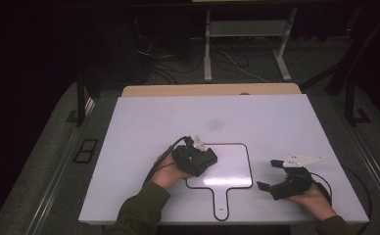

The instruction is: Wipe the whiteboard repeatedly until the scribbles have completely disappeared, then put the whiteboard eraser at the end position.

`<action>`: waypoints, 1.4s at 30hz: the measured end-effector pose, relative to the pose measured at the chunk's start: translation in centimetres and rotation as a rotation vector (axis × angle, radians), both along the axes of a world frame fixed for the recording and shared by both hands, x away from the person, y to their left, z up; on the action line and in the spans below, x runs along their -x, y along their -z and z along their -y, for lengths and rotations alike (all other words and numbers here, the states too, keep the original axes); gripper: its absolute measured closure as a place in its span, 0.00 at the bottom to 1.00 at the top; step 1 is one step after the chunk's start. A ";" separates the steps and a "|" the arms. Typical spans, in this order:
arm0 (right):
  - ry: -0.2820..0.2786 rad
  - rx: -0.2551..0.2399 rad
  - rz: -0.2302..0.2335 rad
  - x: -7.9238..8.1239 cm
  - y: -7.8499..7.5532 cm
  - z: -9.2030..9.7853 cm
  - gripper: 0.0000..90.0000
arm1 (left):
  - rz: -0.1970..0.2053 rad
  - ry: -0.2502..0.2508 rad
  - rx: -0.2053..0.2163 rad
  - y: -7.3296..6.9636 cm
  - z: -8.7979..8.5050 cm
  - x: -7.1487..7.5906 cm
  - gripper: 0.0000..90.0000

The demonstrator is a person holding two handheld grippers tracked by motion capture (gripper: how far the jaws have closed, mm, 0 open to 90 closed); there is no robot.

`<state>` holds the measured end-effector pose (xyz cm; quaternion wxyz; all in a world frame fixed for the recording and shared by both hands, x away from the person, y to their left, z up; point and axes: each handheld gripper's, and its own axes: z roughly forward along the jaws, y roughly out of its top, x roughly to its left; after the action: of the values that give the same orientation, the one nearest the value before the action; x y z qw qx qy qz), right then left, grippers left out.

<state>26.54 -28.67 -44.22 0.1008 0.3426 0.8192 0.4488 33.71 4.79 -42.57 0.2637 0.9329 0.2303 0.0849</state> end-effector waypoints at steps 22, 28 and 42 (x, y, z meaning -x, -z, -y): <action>0.004 -0.006 -0.004 -0.1 0.0 0.1 0.00 | 0.004 -0.025 0.110 -2.0 -1.1 -1.9 0.44; 0.006 -0.010 -0.001 0.0 0.0 0.1 0.00 | 0.006 -0.029 0.129 -2.6 -0.7 -3.7 0.44; 0.005 -0.015 -0.005 0.0 -0.1 0.2 0.00 | 0.005 -0.061 0.159 -3.0 1.2 -10.4 0.44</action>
<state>26.56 -28.88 -44.15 0.0972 0.3465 0.8153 0.4537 44.12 3.60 -39.59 0.3346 0.9014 0.2637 0.0767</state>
